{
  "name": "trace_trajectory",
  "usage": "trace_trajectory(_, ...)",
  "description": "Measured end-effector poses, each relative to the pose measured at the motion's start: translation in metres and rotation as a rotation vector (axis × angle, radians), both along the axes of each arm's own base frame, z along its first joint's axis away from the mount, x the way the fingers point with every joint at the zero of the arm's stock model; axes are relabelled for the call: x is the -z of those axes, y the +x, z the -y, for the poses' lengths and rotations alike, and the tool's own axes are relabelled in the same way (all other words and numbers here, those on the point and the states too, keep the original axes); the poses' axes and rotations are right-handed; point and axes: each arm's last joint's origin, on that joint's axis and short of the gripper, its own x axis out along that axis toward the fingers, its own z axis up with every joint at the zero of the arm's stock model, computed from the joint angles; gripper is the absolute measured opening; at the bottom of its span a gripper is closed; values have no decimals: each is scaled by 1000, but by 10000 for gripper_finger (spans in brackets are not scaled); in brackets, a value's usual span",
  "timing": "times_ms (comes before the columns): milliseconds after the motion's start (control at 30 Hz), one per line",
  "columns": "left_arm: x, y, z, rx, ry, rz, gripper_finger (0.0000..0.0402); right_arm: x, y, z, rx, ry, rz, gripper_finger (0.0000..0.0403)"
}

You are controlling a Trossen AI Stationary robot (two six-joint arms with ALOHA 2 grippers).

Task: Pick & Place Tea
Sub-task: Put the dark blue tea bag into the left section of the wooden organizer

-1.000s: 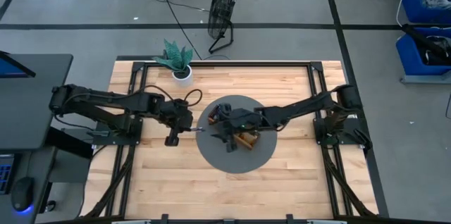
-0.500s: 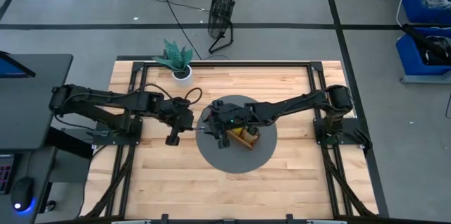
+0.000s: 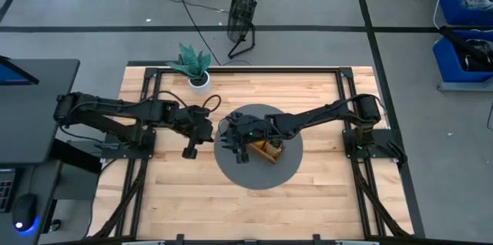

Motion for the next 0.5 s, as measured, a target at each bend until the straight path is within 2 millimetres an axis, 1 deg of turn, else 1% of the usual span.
trace_trajectory(100,0,0,0,0,0,5,2,-1,0,0,10,16,6,172)
trace_trajectory(167,0,1,0,0,0,7,2,-3,1,0,13,19,5,145)
trace_trajectory(233,-1,1,0,0,0,10,2,-4,1,0,13,19,4,110)
trace_trajectory(367,-2,2,0,0,0,27,2,-3,1,3,28,38,-4,23)
trace_trajectory(400,-2,2,0,0,0,30,2,-3,1,3,24,40,-5,13)
trace_trajectory(500,-2,3,0,10,11,41,2,-3,1,6,43,50,-10,15)
